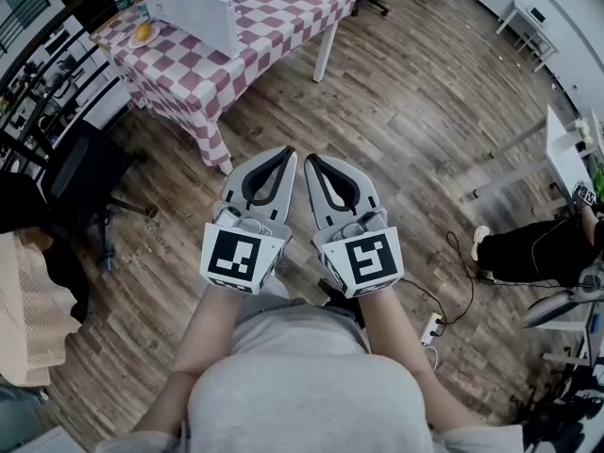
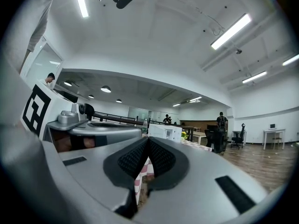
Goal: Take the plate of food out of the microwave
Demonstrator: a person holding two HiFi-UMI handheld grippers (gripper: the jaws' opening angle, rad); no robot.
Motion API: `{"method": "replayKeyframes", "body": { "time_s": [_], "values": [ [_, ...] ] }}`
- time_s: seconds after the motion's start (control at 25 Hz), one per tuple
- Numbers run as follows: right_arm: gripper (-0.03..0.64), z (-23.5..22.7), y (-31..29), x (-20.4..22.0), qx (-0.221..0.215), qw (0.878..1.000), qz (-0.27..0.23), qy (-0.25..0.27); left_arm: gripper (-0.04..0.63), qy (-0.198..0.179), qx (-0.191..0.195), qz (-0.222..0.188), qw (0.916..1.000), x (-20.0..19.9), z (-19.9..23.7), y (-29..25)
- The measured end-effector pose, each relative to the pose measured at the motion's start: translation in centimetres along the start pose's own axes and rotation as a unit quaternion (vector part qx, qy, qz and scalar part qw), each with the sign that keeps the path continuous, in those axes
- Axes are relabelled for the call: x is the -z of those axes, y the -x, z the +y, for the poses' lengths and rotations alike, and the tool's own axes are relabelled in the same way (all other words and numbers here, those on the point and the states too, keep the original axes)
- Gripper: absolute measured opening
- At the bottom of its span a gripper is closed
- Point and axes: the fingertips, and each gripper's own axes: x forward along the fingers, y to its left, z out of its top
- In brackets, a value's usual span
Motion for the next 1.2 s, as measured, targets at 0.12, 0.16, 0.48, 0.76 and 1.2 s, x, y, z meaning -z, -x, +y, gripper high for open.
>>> {"method": "replayKeyframes", "body": {
  "time_s": [0.12, 0.16, 0.48, 0.76, 1.2],
  "values": [
    [0.026, -0.8, -2.5, 0.0, 0.012, 1.000, 0.001, 0.000, 0.002, 0.003, 0.010, -0.001, 0.9999, 0.1, 2.2, -1.5],
    [0.026, -1.0, -3.4, 0.1, 0.016, 1.000, 0.002, -0.001, 0.002, 0.003, 0.013, 0.001, 0.9999, 0.2, 2.9, -2.0],
    [0.026, -1.8, -9.5, -0.2, 0.029, 1.000, -0.005, -0.002, 0.002, 0.008, 0.022, 0.001, 0.9997, 0.4, 8.2, -5.0],
    [0.026, -3.7, -13.9, 0.2, 0.027, 1.000, -0.004, -0.007, 0.002, 0.009, 0.013, 0.002, 0.9999, 0.8, 11.7, -7.6],
    [0.026, -9.7, -20.2, 2.2, -0.007, 1.000, 0.002, -0.003, 0.002, 0.016, -0.025, 0.006, 0.9996, 2.4, 15.9, -15.8]
  ]
}}
